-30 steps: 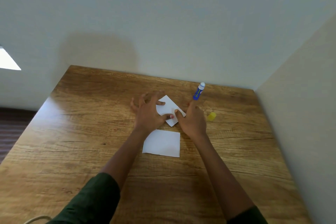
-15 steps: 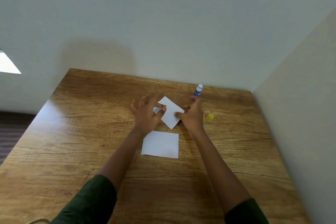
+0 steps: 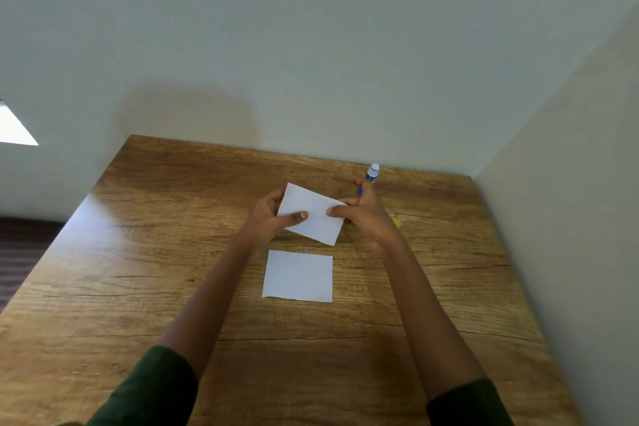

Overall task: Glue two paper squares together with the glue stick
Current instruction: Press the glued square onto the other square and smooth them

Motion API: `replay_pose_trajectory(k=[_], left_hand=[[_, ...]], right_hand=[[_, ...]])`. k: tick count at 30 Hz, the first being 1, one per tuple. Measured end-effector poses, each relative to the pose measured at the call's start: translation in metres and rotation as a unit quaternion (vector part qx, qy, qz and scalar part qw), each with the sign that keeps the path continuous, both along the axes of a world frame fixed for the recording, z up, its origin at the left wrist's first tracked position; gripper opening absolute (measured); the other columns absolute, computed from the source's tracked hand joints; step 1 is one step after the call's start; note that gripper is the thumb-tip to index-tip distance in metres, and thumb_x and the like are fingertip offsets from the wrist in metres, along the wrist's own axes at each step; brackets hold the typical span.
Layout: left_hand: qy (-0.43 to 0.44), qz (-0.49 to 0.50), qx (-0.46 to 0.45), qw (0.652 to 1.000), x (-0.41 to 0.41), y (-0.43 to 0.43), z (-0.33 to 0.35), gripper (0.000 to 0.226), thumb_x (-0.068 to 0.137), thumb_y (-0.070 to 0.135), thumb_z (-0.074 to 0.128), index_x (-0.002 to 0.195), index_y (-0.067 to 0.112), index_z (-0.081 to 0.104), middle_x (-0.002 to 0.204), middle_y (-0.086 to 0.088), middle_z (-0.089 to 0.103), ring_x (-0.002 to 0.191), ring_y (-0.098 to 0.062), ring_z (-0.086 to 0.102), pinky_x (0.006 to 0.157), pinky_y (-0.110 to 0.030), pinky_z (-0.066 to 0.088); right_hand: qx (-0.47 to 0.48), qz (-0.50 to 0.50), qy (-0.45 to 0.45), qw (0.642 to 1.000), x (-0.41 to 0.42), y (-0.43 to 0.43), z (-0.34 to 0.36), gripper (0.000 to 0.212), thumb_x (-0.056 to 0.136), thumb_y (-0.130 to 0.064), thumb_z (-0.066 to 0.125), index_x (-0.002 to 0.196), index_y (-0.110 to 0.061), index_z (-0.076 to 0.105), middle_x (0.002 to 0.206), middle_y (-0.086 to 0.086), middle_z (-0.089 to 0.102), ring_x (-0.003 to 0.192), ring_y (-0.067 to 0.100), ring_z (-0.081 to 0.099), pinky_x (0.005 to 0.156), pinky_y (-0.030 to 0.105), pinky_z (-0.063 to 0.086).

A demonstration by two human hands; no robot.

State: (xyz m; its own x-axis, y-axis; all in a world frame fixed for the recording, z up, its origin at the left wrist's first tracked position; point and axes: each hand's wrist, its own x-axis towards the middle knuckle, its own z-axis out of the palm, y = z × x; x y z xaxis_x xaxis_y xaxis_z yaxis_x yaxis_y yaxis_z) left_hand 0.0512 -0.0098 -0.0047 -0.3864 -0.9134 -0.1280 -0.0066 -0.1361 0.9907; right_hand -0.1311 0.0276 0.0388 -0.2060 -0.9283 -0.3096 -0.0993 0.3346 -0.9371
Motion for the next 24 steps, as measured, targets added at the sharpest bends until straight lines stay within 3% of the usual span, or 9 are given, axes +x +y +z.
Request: replay_pose_trajectory(k=[3, 7, 10, 13, 16, 18, 24], left_hand=[[-0.025, 0.024, 0.009, 0.999, -0.001, -0.001, -0.003, 0.030, 0.078, 0.013, 0.071, 0.106, 0.018, 0.062, 0.103, 0.000, 0.068, 0.097, -0.021, 0.065, 0.075, -0.029, 0.054], [-0.022, 0.058, 0.048, 0.997, 0.001, -0.006, -0.008, 0.040, 0.077, 0.014, 0.073, 0.115, 0.008, 0.062, 0.112, -0.008, 0.068, 0.101, -0.024, 0.065, 0.086, -0.040, 0.055], [-0.044, 0.068, 0.057, 0.995, 0.000, -0.008, -0.010, 0.042, 0.077, 0.015, 0.073, 0.117, 0.010, 0.061, 0.114, -0.007, 0.066, 0.102, -0.023, 0.063, 0.088, -0.041, 0.054], [-0.061, 0.084, 0.062, 0.993, -0.004, -0.010, -0.009, 0.039, 0.077, 0.014, 0.073, 0.115, 0.010, 0.061, 0.112, -0.005, 0.066, 0.097, -0.019, 0.063, 0.079, -0.032, 0.054], [-0.083, 0.090, 0.056, 0.991, -0.007, -0.010, -0.006, 0.038, 0.079, 0.013, 0.071, 0.115, 0.011, 0.059, 0.107, 0.000, 0.062, 0.085, -0.009, 0.058, 0.067, -0.021, 0.048], [-0.090, 0.091, 0.054, 0.990, -0.007, -0.009, -0.005, 0.038, 0.080, 0.013, 0.071, 0.115, 0.011, 0.058, 0.104, 0.002, 0.059, 0.081, -0.004, 0.055, 0.062, -0.018, 0.045], [-0.104, 0.082, 0.054, 0.990, -0.007, -0.010, -0.005, 0.039, 0.081, 0.013, 0.070, 0.118, 0.010, 0.057, 0.105, 0.002, 0.058, 0.080, -0.002, 0.053, 0.060, -0.017, 0.043]], right_hand=[[-0.021, -0.015, 0.021, 0.999, 0.005, 0.005, -0.003, 0.077, 0.076, -0.005, 0.074, 0.138, -0.018, 0.030, 0.108, 0.014, 0.067, 0.092, 0.016, 0.065, 0.070, 0.023, 0.050], [-0.039, -0.055, 0.171, 0.983, 0.009, 0.025, -0.006, 0.074, 0.072, -0.032, 0.079, 0.130, -0.019, 0.035, 0.097, 0.000, 0.064, 0.085, 0.008, 0.061, 0.067, 0.022, 0.047], [0.010, 0.022, 0.249, 0.968, 0.015, 0.049, -0.011, 0.066, 0.069, -0.038, 0.080, 0.118, -0.019, 0.040, 0.092, -0.004, 0.061, 0.079, 0.006, 0.058, 0.061, 0.022, 0.048], [0.049, 0.098, 0.321, 0.941, 0.028, 0.065, -0.022, 0.062, 0.064, -0.045, 0.081, 0.110, -0.023, 0.045, 0.104, -0.003, 0.058, 0.091, 0.013, 0.057, 0.074, 0.031, 0.053], [0.047, 0.138, 0.420, 0.896, 0.033, 0.065, -0.030, 0.068, 0.063, -0.051, 0.079, 0.116, -0.024, 0.045, 0.121, -0.004, 0.053, 0.109, 0.015, 0.049, 0.084, 0.031, 0.049], [0.043, 0.144, 0.438, 0.886, 0.033, 0.063, -0.032, 0.065, 0.064, -0.050, 0.078, 0.115, -0.025, 0.047, 0.121, -0.003, 0.053, 0.109, 0.015, 0.049, 0.084, 0.030, 0.047], [0.039, 0.132, 0.403, 0.905, 0.031, 0.063, -0.030, 0.052, 0.064, -0.043, 0.081, 0.105, -0.025, 0.053, 0.109, -0.005, 0.057, 0.098, 0.014, 0.054, 0.078, 0.030, 0.050]])
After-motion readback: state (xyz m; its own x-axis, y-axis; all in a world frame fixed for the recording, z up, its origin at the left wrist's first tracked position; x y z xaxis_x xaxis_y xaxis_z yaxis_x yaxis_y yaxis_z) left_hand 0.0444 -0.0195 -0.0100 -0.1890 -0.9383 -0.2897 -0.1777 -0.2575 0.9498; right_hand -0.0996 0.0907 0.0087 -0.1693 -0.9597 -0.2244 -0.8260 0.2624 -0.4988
